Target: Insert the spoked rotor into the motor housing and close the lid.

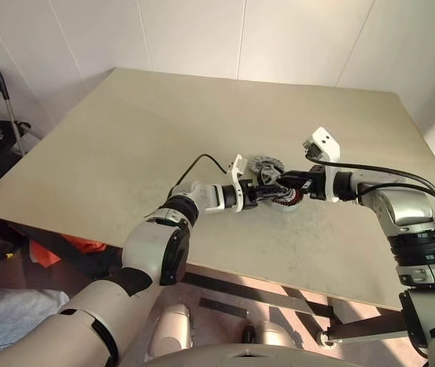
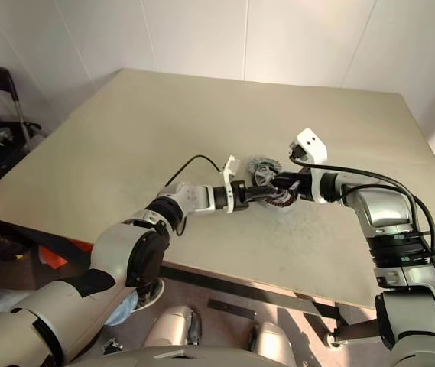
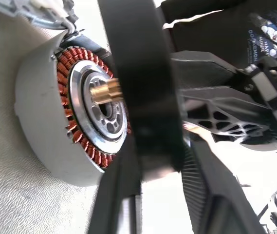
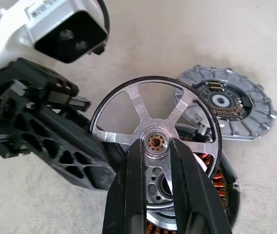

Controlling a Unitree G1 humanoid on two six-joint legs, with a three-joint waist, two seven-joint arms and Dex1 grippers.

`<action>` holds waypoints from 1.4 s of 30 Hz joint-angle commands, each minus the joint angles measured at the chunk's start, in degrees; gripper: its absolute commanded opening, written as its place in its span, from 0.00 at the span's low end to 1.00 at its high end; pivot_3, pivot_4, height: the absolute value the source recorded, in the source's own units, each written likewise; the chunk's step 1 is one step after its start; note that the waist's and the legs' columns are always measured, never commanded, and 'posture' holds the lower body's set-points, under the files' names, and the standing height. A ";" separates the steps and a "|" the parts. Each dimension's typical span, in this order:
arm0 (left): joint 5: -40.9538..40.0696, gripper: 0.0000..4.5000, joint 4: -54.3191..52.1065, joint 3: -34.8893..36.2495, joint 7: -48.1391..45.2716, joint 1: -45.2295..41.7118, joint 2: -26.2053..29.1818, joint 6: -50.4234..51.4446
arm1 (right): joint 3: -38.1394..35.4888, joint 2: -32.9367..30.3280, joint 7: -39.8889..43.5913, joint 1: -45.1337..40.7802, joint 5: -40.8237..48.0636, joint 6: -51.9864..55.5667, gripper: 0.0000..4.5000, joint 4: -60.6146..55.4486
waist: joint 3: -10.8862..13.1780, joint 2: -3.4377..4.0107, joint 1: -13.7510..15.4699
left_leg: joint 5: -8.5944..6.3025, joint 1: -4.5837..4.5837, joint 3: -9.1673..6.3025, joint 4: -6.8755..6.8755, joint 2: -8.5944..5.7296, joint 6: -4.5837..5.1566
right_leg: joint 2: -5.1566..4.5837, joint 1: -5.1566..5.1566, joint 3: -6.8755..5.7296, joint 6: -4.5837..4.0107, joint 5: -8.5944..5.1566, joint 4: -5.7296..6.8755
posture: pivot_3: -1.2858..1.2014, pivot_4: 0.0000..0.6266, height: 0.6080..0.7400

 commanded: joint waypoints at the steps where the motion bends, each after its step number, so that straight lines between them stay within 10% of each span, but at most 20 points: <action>1: -1.04 0.52 -1.33 1.19 -0.28 -2.26 -9.54 -0.35 | -0.66 -0.33 -0.34 -1.43 -0.34 -0.70 0.08 -0.55 | 0.00 0.00 -0.01 | 0.00 0.00 0.00 0.01 0.00 0.00 | 0.00 0.00 0.00 0.00 0.00 0.00 | 0.52 0.00 1.00; 3: -1.33 0.67 -1.10 1.65 0.05 -2.37 -9.20 0.28 | -0.83 -0.26 -0.38 -1.34 -0.35 -0.72 0.08 -0.63 | 0.00 0.00 -0.01 | 0.00 0.01 0.00 0.01 0.00 0.00 | 0.00 0.00 0.00 0.00 0.00 0.00 | 0.52 0.00 1.00; 26: -3.36 0.67 -30.69 -1.50 -7.32 17.77 9.74 16.67 | -3.63 -3.76 -2.51 3.92 0.08 1.13 0.08 -9.49 | -0.02 0.06 -0.21 | 0.00 0.11 0.00 0.01 0.03 -0.02 | -0.01 0.09 -0.01 0.00 0.00 0.03 | 0.52 0.00 1.00; 42: -12.68 0.67 -51.41 0.56 0.15 28.00 11.23 22.78 | -1.94 -3.71 -2.67 6.48 -2.50 -1.36 0.08 -5.74 | -0.02 0.07 -0.33 | -0.01 0.20 0.02 0.01 0.01 -0.06 | -0.03 0.17 0.00 0.00 0.00 0.02 | 0.52 0.00 1.00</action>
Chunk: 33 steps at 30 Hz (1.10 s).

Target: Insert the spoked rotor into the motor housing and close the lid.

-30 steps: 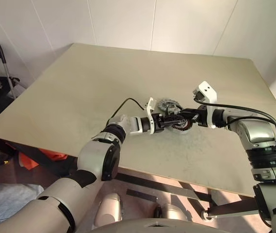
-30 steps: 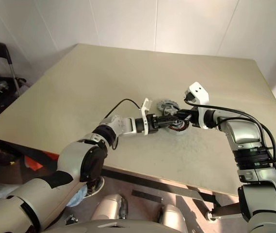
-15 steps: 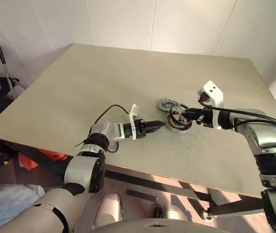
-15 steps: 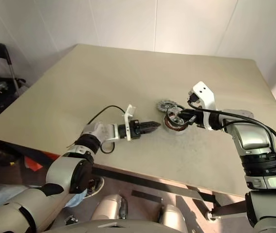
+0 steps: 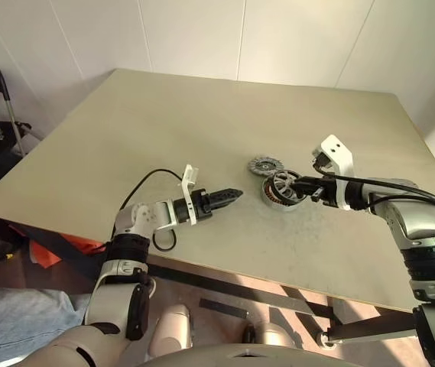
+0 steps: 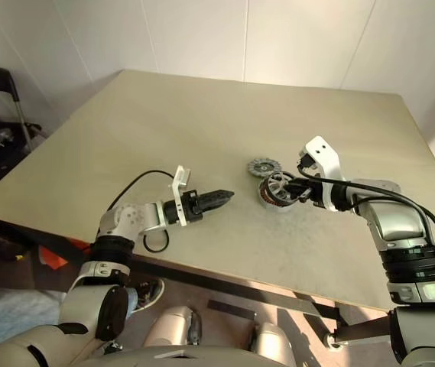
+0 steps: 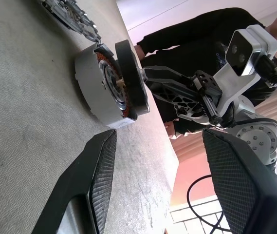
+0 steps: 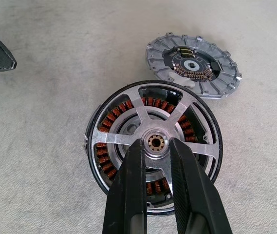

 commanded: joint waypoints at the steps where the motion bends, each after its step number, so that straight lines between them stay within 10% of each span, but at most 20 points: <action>1: -2.99 0.67 -3.36 1.33 0.92 -0.67 0.35 -0.15 | 0.06 -0.53 -0.26 0.47 -0.59 -0.44 0.08 -0.62 | 0.00 0.00 0.00 | 0.00 0.01 0.00 0.00 0.00 0.00 | 0.00 0.02 0.00 0.00 0.00 0.00 | 0.52 0.00 1.00; 11: -3.94 0.67 -2.73 0.79 2.48 -0.84 0.56 -1.65 | 2.19 0.97 -0.59 0.20 -1.78 -2.53 0.08 1.87 | -0.01 0.00 -0.17 | -0.10 0.27 0.00 0.00 0.00 -0.19 | 0.01 0.25 0.01 0.01 -0.01 -0.01 | 0.52 0.00 1.00; 20: -3.86 0.67 -2.26 0.14 2.86 -0.47 0.42 -2.66 | 2.05 2.71 -2.60 -1.99 -3.08 -3.24 0.77 3.54 | -0.01 -0.01 -0.58 | -0.10 0.53 0.00 -0.05 -0.01 -0.22 | 0.01 0.47 0.02 0.03 -0.02 -0.03 | 0.52 0.00 1.00; 33: -3.52 0.67 -0.79 -0.59 2.87 -0.60 0.71 -3.87 | 1.18 2.58 -2.83 -2.00 -1.69 -0.95 0.77 -0.88 | 0.00 -0.01 -0.71 | -0.10 0.46 0.00 -0.13 -0.02 -0.22 | 0.01 0.40 0.03 0.03 -0.02 -0.08 | 0.52 0.00 1.00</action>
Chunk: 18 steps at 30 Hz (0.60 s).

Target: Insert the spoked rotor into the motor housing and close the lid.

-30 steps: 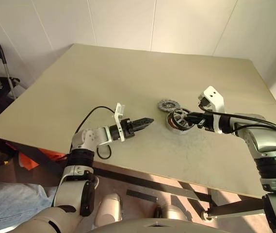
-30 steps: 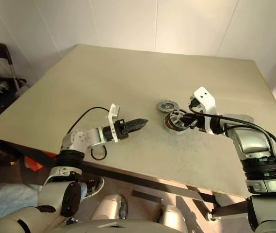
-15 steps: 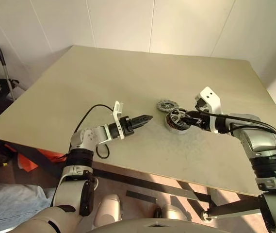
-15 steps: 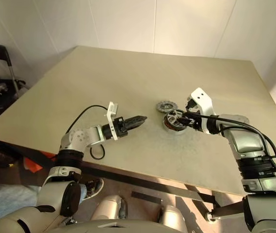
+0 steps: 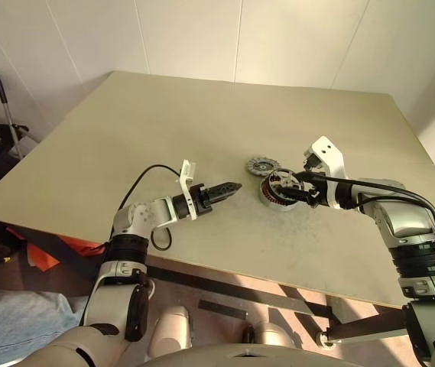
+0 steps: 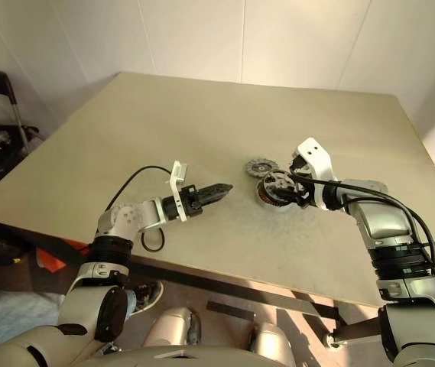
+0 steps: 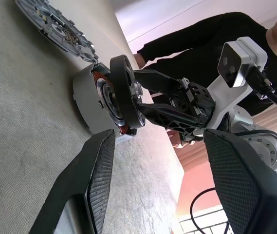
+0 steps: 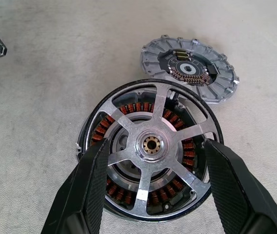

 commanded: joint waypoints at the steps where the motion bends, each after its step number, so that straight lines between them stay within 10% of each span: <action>1: -0.87 0.67 -0.08 -0.04 -0.37 -0.83 0.29 -1.22 | -0.58 -0.21 -0.24 -0.36 0.54 0.98 0.77 -3.71 | 0.00 0.00 -0.05 | 0.00 -0.02 0.00 -0.02 0.00 0.00 | 0.00 -0.02 0.00 0.00 0.00 -0.01 | 0.52 0.00 1.00; 18: -0.90 0.67 0.59 -0.46 -0.22 -0.90 0.52 -1.94 | -2.05 0.28 -2.66 -1.36 2.89 4.62 0.77 -8.92 | 0.00 0.00 -0.56 | 0.04 -0.22 0.00 -0.09 0.00 -0.06 | 0.01 -0.26 0.00 -0.01 0.00 0.01 | 0.52 0.00 1.00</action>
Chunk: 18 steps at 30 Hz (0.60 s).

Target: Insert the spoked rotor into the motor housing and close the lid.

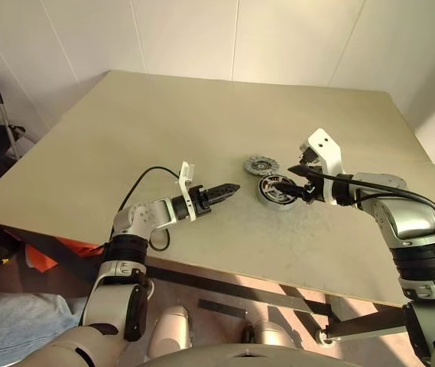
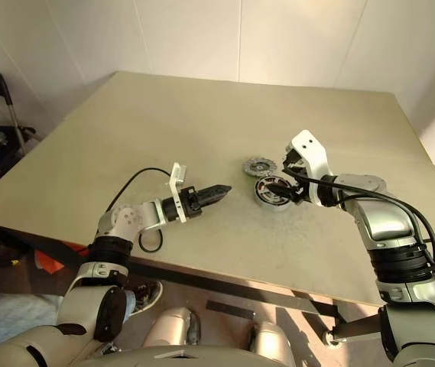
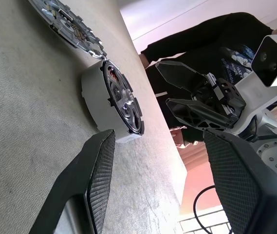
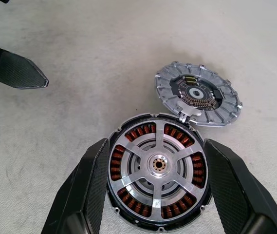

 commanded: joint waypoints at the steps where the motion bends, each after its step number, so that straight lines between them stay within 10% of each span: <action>1: -0.93 0.67 -1.07 -0.08 -0.25 -0.83 0.32 -0.63 | -1.69 0.49 -1.12 -1.59 0.30 -0.84 0.77 0.11 | 0.00 0.00 -0.01 | 0.00 0.00 0.00 0.00 0.00 0.00 | 0.00 0.00 0.00 0.00 0.00 0.00 | 0.52 0.00 1.00; 13: -0.98 0.67 -1.82 1.44 1.44 -0.84 2.16 -3.26 | 3.28 11.06 -7.65 3.61 -4.41 -6.41 0.77 15.85 | -0.07 -0.03 -0.19 | 0.02 -0.01 0.02 -0.02 -0.01 -0.03 | 0.01 -0.02 0.02 -0.01 0.00 0.01 | 0.52 0.00 1.00; 18: -1.29 0.67 -2.22 1.44 1.88 -0.34 2.49 -3.16 | 0.59 12.26 -9.13 1.96 -4.07 -7.06 0.49 17.20 | -0.21 -0.27 -0.37 | 0.00 0.70 0.01 -0.04 0.00 -0.07 | 0.01 0.61 0.02 0.06 -0.05 -0.04 | 0.52 0.00 1.00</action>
